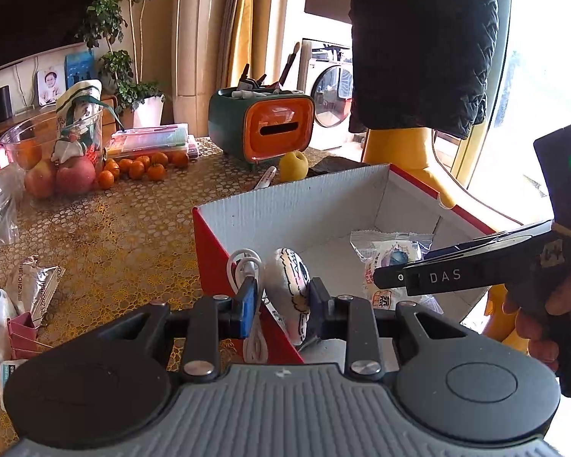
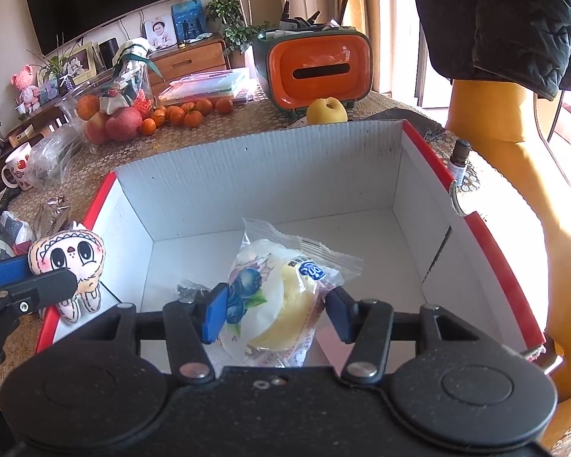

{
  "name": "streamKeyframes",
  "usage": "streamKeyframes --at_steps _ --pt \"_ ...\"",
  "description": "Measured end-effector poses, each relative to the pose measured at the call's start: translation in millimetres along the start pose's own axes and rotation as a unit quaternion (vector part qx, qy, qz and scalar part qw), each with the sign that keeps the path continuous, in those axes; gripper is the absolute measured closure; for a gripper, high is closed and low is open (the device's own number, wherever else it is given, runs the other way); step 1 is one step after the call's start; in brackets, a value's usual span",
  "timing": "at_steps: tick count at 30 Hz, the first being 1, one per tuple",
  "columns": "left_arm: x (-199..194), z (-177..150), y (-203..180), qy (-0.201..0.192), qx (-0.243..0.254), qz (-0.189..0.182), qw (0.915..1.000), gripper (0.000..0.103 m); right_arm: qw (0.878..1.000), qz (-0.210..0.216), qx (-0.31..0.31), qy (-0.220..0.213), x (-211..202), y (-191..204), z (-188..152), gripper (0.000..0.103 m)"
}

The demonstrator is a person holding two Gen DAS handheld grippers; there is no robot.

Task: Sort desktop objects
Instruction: 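Lower the wrapped bun into the box with the right tool, then open the left tool to drop the plush keychain while the right tool releases the bun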

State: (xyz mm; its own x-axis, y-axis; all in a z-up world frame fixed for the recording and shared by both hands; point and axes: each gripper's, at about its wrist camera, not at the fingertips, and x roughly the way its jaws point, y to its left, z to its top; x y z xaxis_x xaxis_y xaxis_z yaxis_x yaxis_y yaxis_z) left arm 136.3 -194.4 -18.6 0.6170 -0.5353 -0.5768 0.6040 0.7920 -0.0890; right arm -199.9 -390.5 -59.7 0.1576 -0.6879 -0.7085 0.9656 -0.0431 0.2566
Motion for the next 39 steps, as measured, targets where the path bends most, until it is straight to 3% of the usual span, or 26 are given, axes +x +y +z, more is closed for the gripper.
streamKeyframes --at_steps 10,11,12,14,18,20,22,33,39 --pt "1 -5 -4 0.006 0.001 0.018 0.9998 0.072 1.000 0.008 0.005 0.014 7 0 1 0.047" --pt "2 -5 -2 0.010 -0.006 0.016 0.9998 0.069 1.000 0.007 0.005 0.015 7 0 1 0.046" --pt "3 -6 0 0.013 -0.012 0.019 0.9997 0.057 1.000 0.007 0.006 0.015 8 -1 1 0.046" --pt "3 -8 3 0.012 -0.016 0.033 0.9993 0.042 1.000 0.008 0.007 0.015 8 -2 0 0.045" --pt "4 -10 12 0.010 -0.018 0.037 0.9991 0.029 1.000 0.012 0.005 0.010 8 -2 2 0.035" --pt "5 -12 16 0.014 -0.021 0.036 0.9991 0.027 1.000 0.013 0.008 0.011 8 -2 3 0.033" --pt "5 -13 18 0.014 -0.023 0.032 0.9991 0.025 1.000 0.013 0.011 0.007 8 -2 5 0.022" --pt "-4 -12 18 0.007 -0.020 0.006 0.9998 0.022 1.000 0.010 0.009 0.001 0 5 8 0.022" --pt "-21 -13 32 -0.001 -0.045 0.005 0.9990 0.022 1.000 0.018 -0.002 -0.008 -18 19 10 0.022"
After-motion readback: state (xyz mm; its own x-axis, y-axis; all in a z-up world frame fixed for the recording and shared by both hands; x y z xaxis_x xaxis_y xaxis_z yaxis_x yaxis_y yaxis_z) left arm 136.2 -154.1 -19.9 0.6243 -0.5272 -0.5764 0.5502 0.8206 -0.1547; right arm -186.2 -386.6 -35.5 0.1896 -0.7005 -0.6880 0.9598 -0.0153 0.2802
